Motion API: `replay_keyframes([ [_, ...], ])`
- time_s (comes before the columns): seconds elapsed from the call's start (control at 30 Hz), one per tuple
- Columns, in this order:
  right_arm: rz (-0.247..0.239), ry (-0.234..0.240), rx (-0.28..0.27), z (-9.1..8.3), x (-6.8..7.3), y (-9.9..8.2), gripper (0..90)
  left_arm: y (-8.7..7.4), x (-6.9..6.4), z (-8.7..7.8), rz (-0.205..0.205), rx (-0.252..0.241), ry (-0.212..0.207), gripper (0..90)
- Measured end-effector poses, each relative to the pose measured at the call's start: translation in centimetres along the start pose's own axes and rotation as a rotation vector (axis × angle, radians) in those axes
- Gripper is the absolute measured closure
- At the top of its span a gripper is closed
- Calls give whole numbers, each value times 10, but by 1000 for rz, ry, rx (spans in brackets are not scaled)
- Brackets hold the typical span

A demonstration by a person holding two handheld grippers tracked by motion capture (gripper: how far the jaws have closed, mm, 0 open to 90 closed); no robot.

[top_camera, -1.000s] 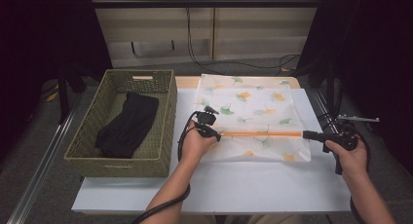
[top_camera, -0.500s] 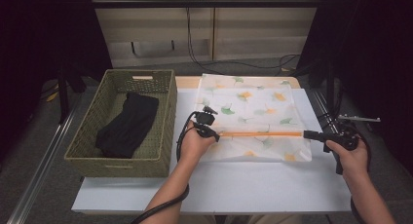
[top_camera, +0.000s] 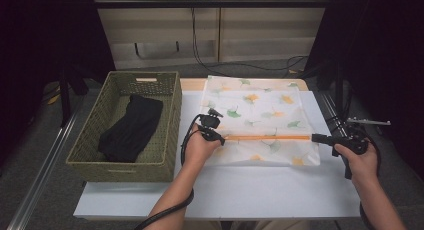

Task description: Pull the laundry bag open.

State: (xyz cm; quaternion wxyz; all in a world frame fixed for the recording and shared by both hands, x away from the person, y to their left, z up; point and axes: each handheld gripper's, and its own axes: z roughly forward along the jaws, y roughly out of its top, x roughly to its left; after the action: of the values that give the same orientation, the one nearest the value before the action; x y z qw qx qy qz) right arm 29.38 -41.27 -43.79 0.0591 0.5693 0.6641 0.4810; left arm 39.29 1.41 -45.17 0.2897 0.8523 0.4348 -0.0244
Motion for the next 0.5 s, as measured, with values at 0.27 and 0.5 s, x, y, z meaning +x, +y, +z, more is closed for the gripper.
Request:
replay_keyframes([
  [0.27, 2, -3, -4, -1, -2, 0, 869, -3, 6, -2, -9, 6, -11, 900],
  [0.5, 4, 4, -4, -2, -2, 0, 869, -3, 6, -2, -11, 5, -12, 900],
])
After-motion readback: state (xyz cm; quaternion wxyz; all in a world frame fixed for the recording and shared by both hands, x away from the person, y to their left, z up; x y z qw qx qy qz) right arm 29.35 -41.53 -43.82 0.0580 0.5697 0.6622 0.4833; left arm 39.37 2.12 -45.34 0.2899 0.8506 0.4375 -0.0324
